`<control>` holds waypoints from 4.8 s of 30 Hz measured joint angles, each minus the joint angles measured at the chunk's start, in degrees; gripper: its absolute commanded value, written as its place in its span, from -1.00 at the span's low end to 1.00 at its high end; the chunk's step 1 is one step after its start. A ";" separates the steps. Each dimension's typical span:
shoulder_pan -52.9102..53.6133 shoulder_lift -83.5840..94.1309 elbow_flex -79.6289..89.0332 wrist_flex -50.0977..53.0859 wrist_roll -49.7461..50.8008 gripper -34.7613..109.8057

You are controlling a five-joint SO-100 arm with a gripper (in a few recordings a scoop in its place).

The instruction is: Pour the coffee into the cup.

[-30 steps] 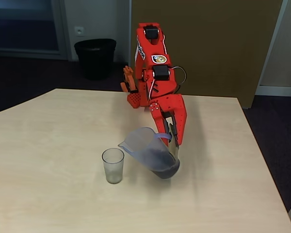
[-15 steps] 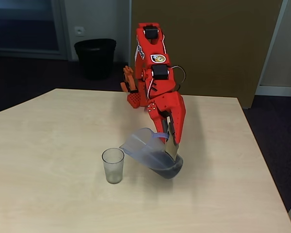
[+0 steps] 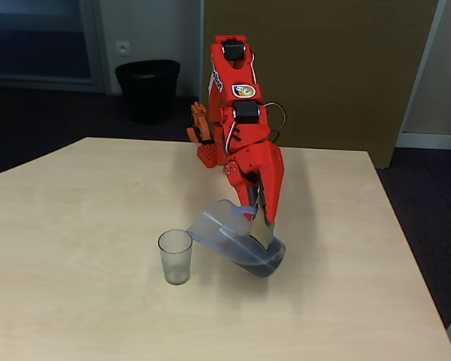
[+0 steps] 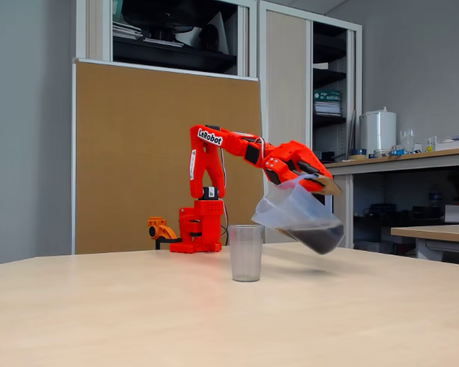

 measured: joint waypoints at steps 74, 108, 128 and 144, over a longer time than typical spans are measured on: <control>3.96 -1.05 -2.46 -8.17 22.76 -0.52; 7.03 -0.70 -1.32 -11.34 27.33 -0.52; 8.09 -0.70 -1.41 -12.39 33.31 -0.52; 7.91 -2.02 -2.55 -13.36 33.05 -0.52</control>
